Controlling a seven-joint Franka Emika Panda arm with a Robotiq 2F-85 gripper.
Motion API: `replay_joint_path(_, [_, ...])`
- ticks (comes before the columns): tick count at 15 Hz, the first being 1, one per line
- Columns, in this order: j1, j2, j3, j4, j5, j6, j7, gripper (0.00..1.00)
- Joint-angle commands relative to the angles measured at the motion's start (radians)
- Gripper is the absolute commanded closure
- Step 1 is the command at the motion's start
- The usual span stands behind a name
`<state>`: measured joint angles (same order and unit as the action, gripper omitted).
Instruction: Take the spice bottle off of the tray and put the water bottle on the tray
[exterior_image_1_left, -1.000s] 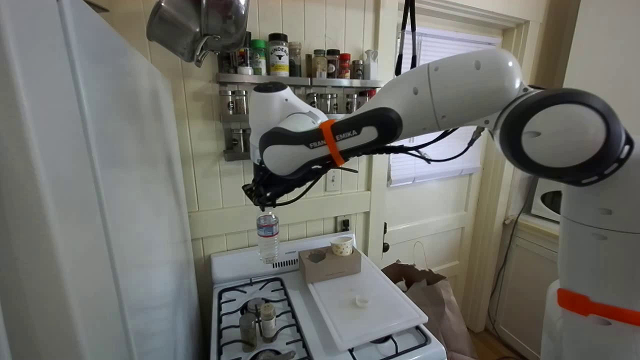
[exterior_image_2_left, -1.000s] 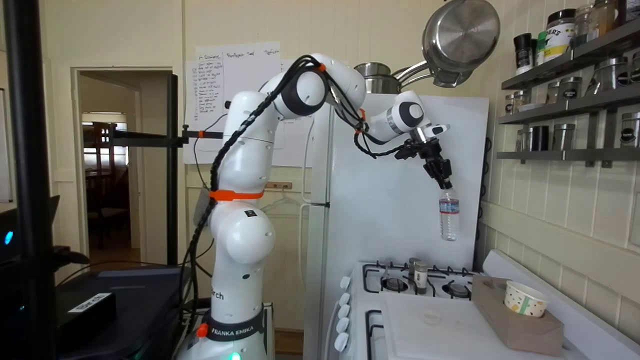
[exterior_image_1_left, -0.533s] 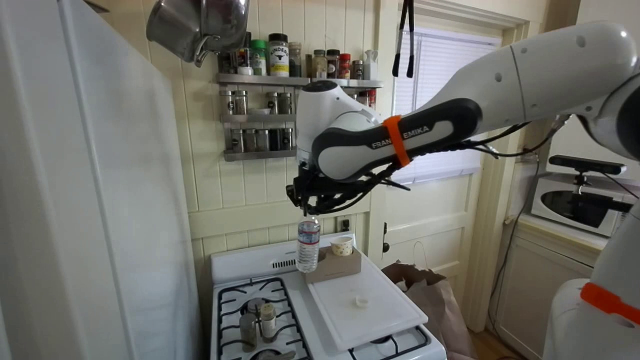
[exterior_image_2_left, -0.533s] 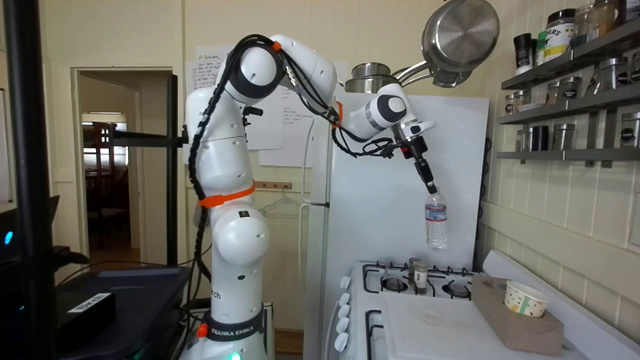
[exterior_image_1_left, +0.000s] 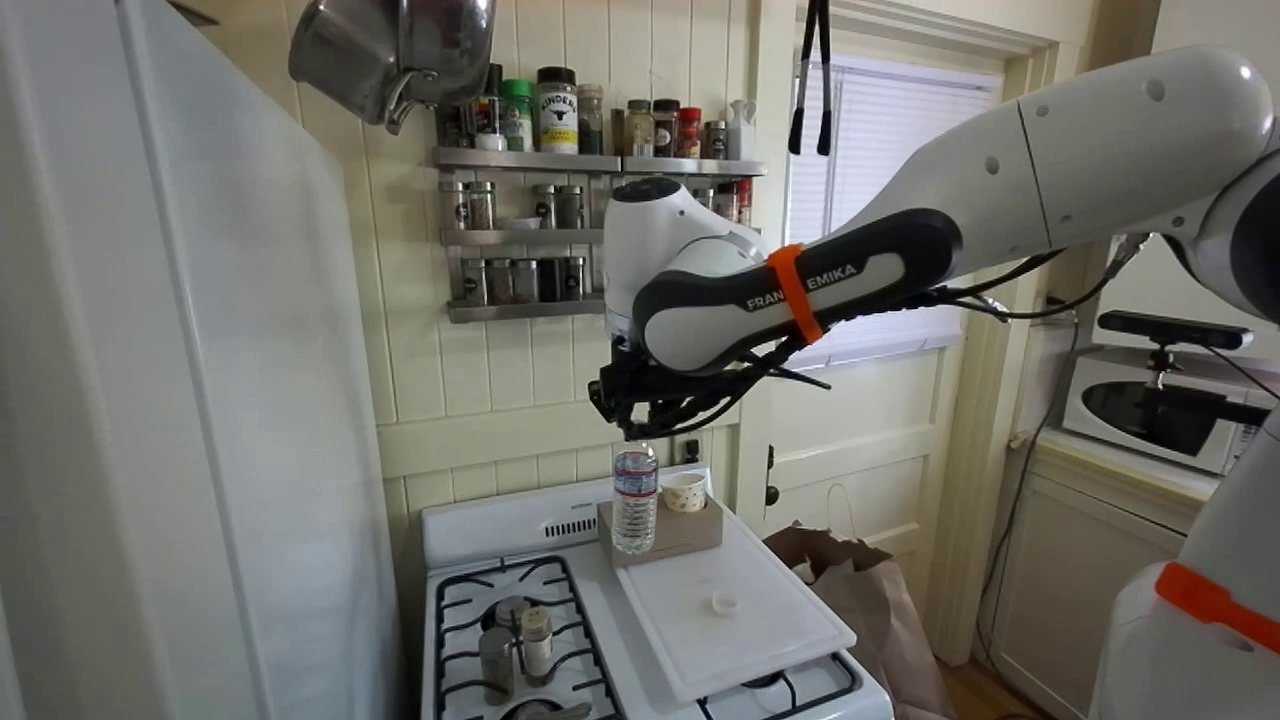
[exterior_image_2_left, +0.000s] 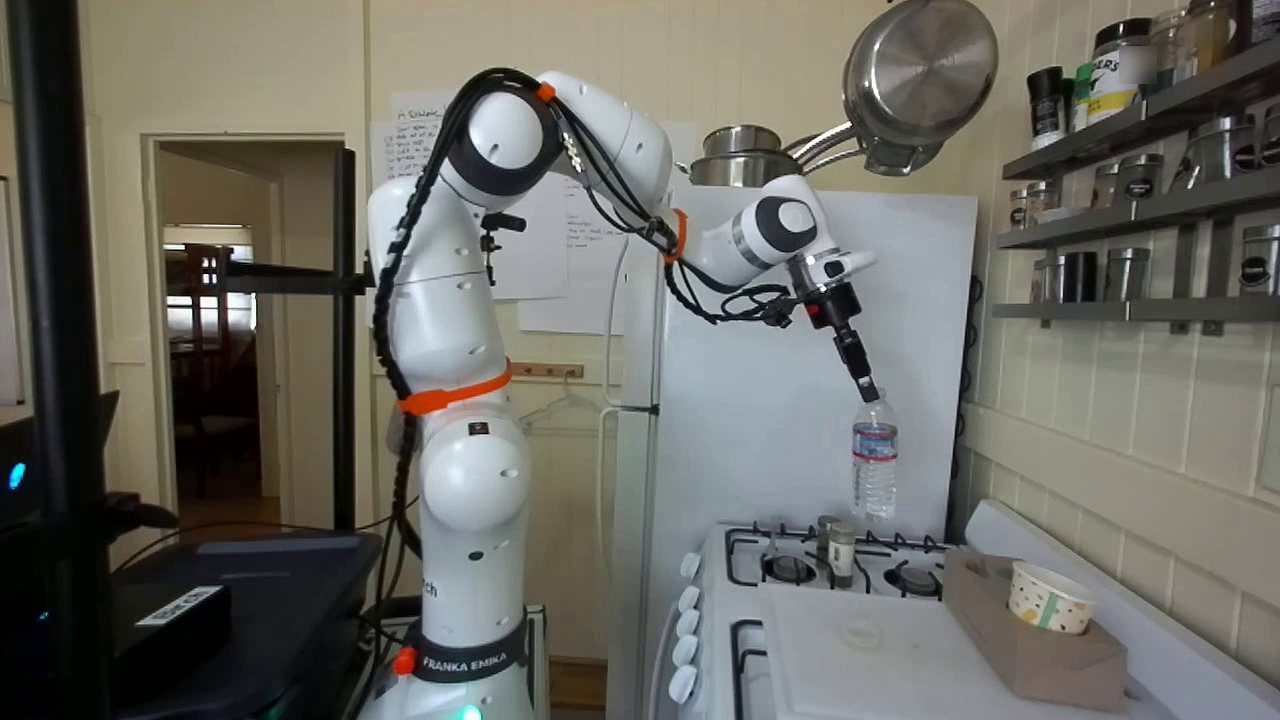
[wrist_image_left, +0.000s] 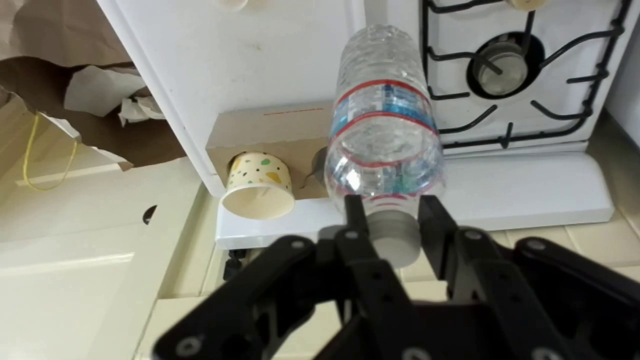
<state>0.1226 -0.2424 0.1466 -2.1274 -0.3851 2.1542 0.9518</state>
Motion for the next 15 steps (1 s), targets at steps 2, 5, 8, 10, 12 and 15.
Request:
replay_joint_path(2, [-0.091, -0.006, -0.002, -0.049, -0.007, -0.045, 0.08, 0.92])
replay_joint_path(5, [-0.126, 0.009, -0.008, -0.081, -0.023, -0.032, 0.125, 0.92])
replay_joint_path(8, [-0.154, 0.031, -0.008, -0.102, -0.106, 0.02, 0.235, 0.92])
replay_joint_path(10, [-0.161, 0.051, -0.011, -0.1, -0.147, 0.033, 0.292, 0.92])
replay_joint_path(12, [-0.16, 0.076, -0.016, -0.094, -0.17, 0.034, 0.329, 0.92])
replay_joint_path(15, [-0.154, 0.111, -0.027, -0.091, -0.183, 0.05, 0.362, 0.92])
